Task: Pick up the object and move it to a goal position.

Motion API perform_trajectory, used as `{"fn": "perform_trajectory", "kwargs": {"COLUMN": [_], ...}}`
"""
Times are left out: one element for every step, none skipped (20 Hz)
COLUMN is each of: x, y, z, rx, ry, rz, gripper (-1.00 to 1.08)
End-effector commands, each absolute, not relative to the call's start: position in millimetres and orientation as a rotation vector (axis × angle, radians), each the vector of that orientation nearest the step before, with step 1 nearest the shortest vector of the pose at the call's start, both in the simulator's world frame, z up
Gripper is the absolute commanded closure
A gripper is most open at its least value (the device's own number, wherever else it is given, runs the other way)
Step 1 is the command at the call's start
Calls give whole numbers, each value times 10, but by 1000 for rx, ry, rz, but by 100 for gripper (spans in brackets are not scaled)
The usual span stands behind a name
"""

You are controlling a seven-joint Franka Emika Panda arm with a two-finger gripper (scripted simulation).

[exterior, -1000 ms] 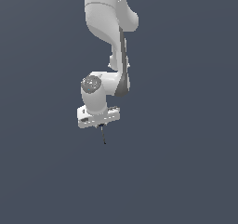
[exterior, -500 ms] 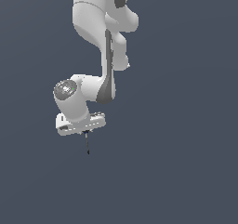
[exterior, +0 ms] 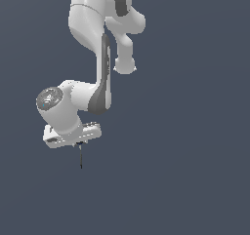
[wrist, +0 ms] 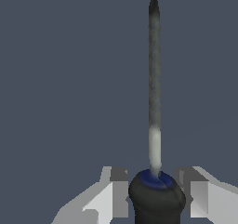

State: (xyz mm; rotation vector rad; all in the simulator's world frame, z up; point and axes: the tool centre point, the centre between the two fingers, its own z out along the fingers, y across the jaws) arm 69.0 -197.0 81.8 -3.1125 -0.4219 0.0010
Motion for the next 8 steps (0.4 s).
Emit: {"fn": "perform_trajectory", "kwargs": {"x": [736, 748, 758, 766, 772, 777, 779, 780], "y": [-2017, -2031, -2041, -2050, -2057, -2062, -2065, -2066], "z": [840, 844, 849, 852, 854, 856, 857, 857], "rx": [-3112, -3112, -3113, -3113, -3113, -3113, -3113, -3113], "ry": [-423, -423, -423, -423, -423, -423, -423, -423], "rz": [0, 0, 0, 0, 0, 0, 0, 0], "gripper": [108, 108, 108, 108, 108, 108, 108, 108]}}
